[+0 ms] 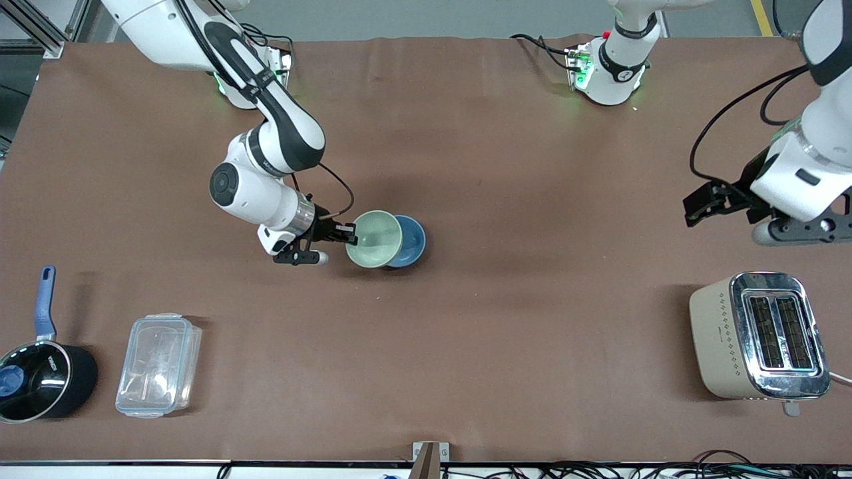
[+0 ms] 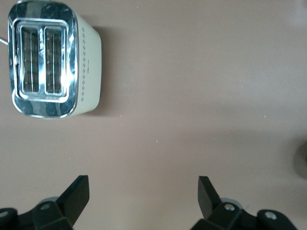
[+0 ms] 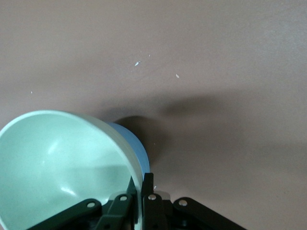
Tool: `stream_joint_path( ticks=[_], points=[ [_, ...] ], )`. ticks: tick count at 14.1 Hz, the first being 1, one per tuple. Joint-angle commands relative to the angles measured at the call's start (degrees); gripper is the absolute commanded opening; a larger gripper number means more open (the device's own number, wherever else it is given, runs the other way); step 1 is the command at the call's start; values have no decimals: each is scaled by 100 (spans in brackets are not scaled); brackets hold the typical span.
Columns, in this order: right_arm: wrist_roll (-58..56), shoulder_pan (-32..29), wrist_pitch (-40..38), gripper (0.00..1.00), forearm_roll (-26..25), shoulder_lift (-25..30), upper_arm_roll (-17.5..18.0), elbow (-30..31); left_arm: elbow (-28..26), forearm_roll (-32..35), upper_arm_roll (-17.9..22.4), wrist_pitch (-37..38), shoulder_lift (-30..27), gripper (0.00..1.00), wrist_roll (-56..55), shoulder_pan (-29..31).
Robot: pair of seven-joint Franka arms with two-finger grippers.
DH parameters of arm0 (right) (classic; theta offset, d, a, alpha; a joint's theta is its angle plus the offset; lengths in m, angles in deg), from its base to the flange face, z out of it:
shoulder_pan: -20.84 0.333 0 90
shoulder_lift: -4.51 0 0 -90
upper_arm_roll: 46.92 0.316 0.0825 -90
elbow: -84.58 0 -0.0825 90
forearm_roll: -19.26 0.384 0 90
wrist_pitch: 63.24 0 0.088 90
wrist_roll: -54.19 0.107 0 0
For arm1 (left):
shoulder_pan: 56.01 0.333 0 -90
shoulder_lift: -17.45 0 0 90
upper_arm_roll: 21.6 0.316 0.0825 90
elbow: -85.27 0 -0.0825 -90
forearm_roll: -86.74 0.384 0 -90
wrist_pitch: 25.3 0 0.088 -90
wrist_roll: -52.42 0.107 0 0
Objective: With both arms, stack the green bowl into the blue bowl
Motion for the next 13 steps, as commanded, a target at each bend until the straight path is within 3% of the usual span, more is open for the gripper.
stream_joint_path(
  ticks=[1, 4, 13],
  points=[
    [133, 168, 431, 2, -63, -182, 44, 41, -926, -162, 296, -54, -783, 100, 266, -137],
    [142, 213, 476, 2, -72, -218, 52, 120, -1333, -214, 279, -63, -1163, 100, 267, -102],
    [142, 266, 730, 10, -63, -296, 228, 243, -1325, -162, 182, -159, -1251, 100, 284, -93]
  ],
)
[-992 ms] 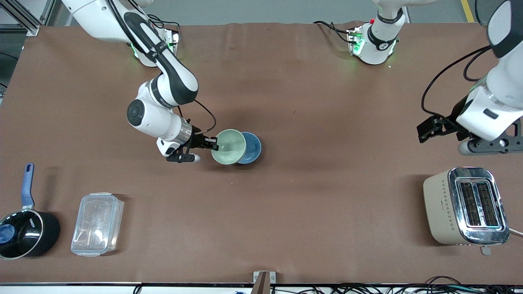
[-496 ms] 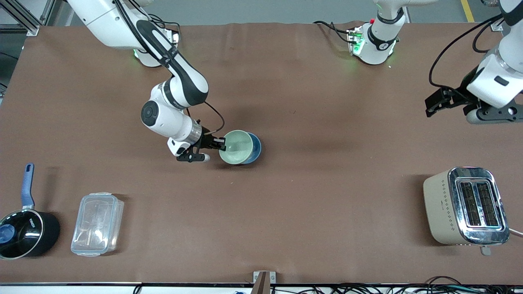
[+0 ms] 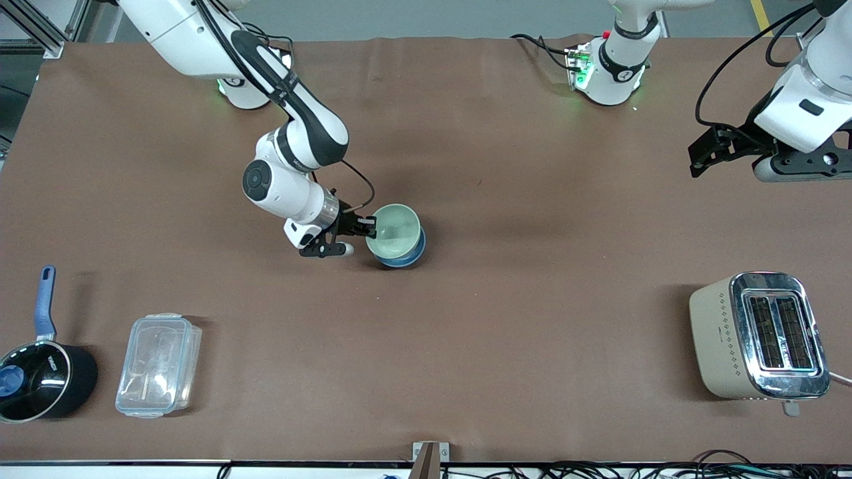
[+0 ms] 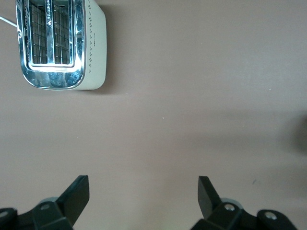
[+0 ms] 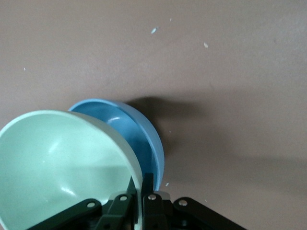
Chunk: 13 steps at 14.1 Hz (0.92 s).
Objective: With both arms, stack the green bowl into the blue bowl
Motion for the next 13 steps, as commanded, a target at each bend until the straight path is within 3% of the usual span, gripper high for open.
stream_joint_path(
  ticks=[1, 2, 4, 5, 6, 10, 13],
  points=[
    [131, -20, 252, 12, -47, -17, 46, 122, -120, -56, -10, -84, -105, 100, 79, 40],
    [139, -20, 270, 22, -47, -26, 46, 122, -120, -56, -10, -66, -105, 100, 79, 49],
    [140, -20, 270, 76, -47, -26, 55, 122, -129, -56, -10, -31, -122, 100, 79, 49],
    [140, -29, 261, 94, -47, -18, 55, 122, -111, -56, -10, 21, -123, 100, 79, 49],
    [140, -37, 252, 100, -47, 8, 55, 122, -111, -56, -10, 31, -131, 100, 79, 49],
    [140, -186, -430, 100, -47, 648, -6, 122, -50, -56, 16, 154, -131, 100, 96, 58],
    [131, -380, -1494, 100, -143, 1587, -566, 69, 90, -39, 16, 171, -105, 100, 184, 49]
  ],
)
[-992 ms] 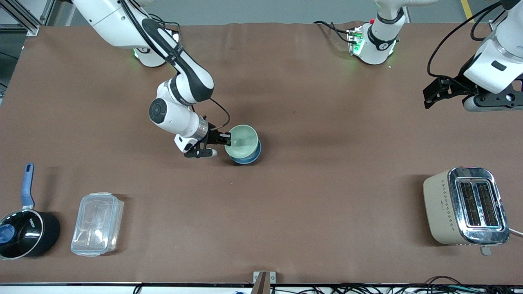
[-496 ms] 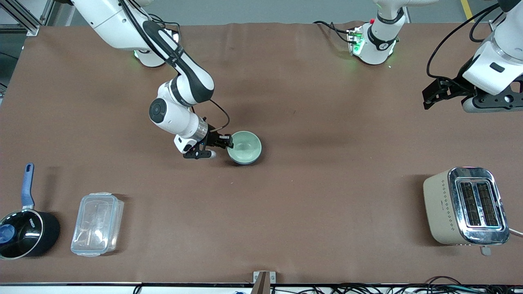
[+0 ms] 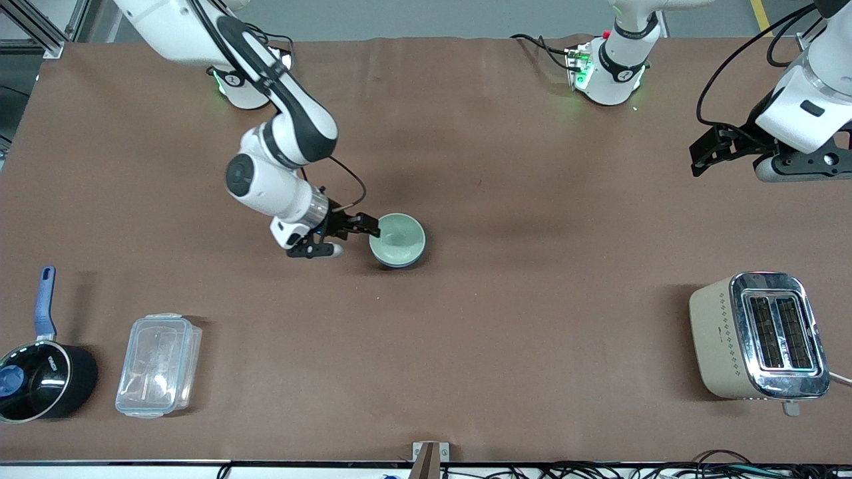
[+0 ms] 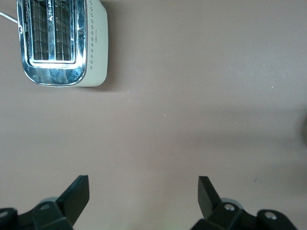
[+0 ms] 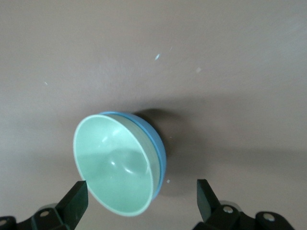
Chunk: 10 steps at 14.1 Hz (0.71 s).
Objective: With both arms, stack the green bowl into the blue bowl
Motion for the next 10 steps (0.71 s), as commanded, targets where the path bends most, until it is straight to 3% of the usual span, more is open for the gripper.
stream_joint_path(
  ticks=[1, 5, 7, 10],
  points=[
    [116, -170, -868, 100, -382, 1115, -611, 141, 106, -38, 3, 113, -77, 100, 159, 28],
    [124, -188, -2405, 100, -2252, 1381, -1701, -832, 106, -38, -23, 130, -77, 100, 97, 11],
    [-67, -222, -2697, 100, -2572, 1433, -2062, -1238, 123, -30, -32, 148, -69, 100, 62, -24],
    [-438, -354, -3399, 100, -2581, 1495, -2353, -1862, 132, -30, -32, 148, -77, 100, 88, -16]
  ],
)
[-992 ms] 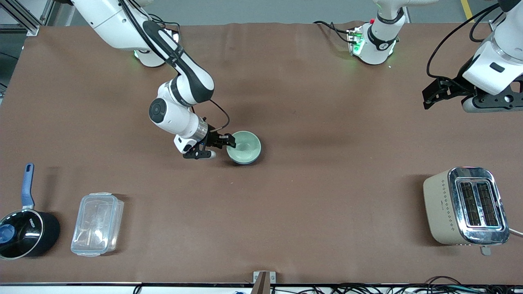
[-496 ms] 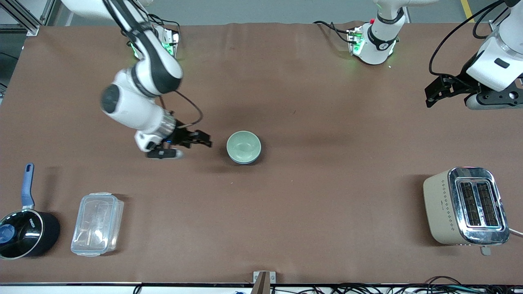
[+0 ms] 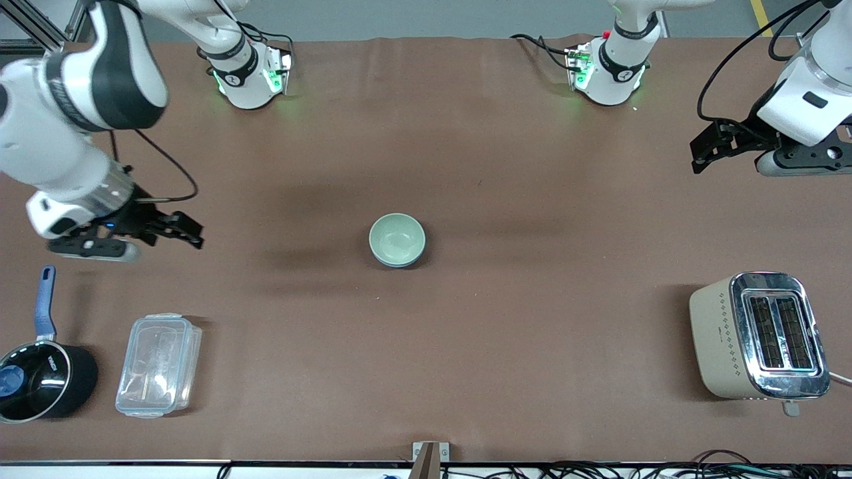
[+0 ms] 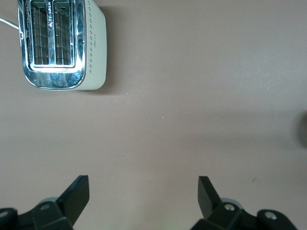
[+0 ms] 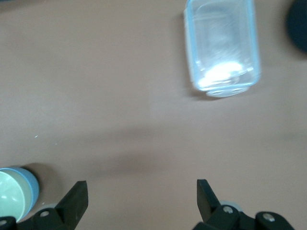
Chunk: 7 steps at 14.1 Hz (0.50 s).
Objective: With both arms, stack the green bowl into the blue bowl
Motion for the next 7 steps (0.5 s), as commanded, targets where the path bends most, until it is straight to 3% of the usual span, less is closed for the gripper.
stream_joint_path(
  ticks=[1, 7],
  points=[
    [-151, -82, -624, 100, -147, -4, -170, -702, 76, -30, -11, 134, -62, 100, 83, 11],
    [-608, -74, -2329, 100, -270, 13, -846, -1864, 120, -30, -2, 213, -62, 100, 162, 29]
  ],
)
